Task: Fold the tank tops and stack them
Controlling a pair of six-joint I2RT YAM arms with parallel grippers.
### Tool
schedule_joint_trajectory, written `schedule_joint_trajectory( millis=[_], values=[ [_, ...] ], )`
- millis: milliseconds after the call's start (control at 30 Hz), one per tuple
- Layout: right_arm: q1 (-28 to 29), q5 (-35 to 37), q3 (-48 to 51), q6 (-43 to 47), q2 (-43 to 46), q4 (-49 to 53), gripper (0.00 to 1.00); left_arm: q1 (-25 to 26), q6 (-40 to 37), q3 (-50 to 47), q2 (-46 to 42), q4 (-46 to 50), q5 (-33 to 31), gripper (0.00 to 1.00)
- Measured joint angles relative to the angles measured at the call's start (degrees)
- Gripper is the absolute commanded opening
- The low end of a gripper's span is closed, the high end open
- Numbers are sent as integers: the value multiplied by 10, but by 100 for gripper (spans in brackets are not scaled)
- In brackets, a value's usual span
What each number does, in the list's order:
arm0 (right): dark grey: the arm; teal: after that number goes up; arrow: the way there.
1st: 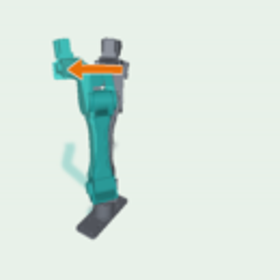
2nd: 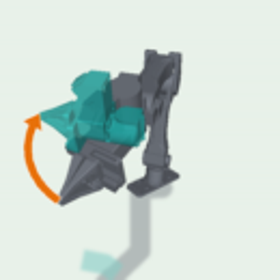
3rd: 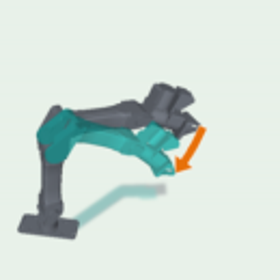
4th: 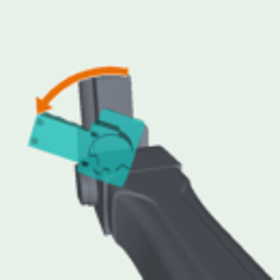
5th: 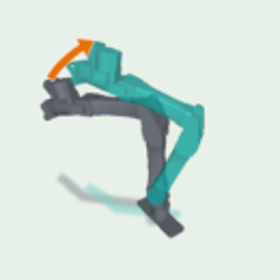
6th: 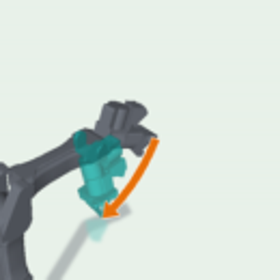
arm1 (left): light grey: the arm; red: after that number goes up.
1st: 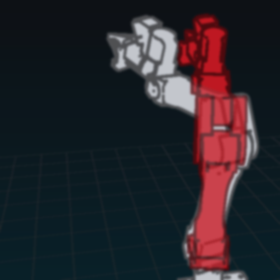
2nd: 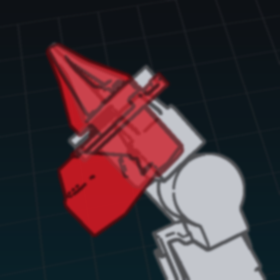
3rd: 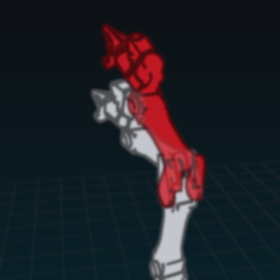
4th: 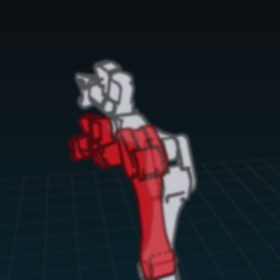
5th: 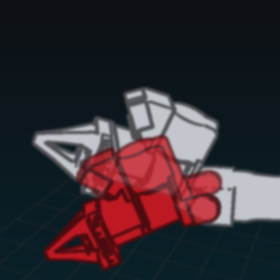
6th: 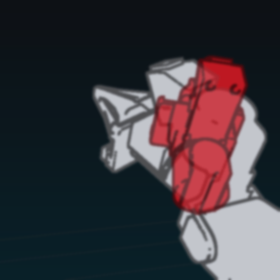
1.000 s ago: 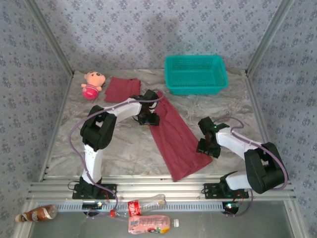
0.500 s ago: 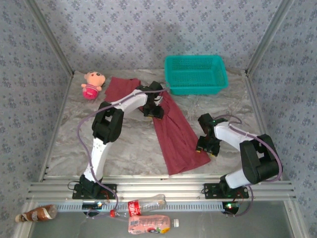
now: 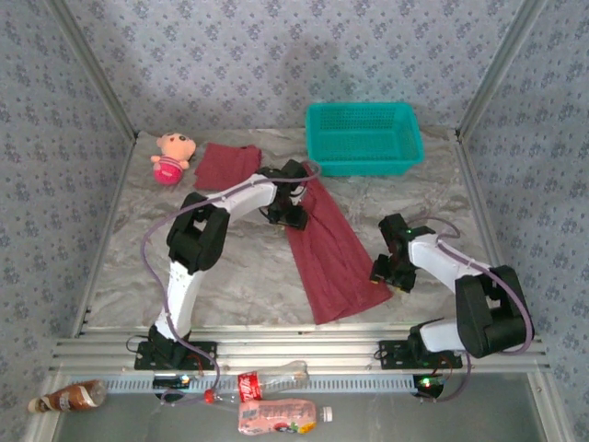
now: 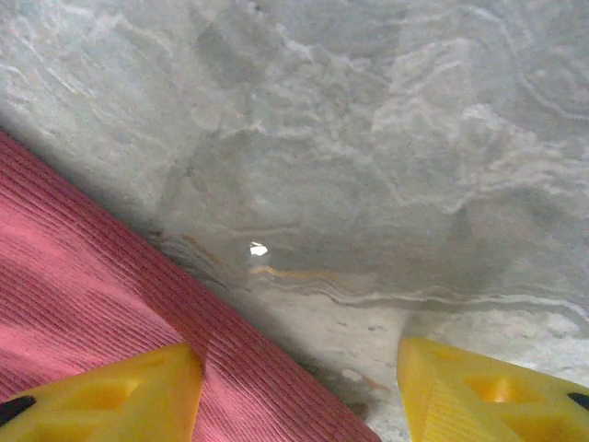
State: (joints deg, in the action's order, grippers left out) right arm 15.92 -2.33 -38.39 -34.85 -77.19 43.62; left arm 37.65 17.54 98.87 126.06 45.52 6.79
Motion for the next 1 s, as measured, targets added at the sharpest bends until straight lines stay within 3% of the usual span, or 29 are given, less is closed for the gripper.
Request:
schedule_joint_trajectory(
  millis=[167,333,533,733,1000],
  values=[
    [-1,0,-4,15,42,16,61,13,13,-1,-31,21,-19,55],
    [-1,-4,0,25,49,10,61,24,74,-61,-142,16,-32,55],
    [0,-20,26,44,33,-12,59,135,229,-246,-279,-52,3,55],
    [0,-17,26,59,15,-20,49,242,393,-360,-290,-140,27,56],
    [9,1,26,61,16,-13,38,305,513,-406,-271,-263,30,56]
  ],
)
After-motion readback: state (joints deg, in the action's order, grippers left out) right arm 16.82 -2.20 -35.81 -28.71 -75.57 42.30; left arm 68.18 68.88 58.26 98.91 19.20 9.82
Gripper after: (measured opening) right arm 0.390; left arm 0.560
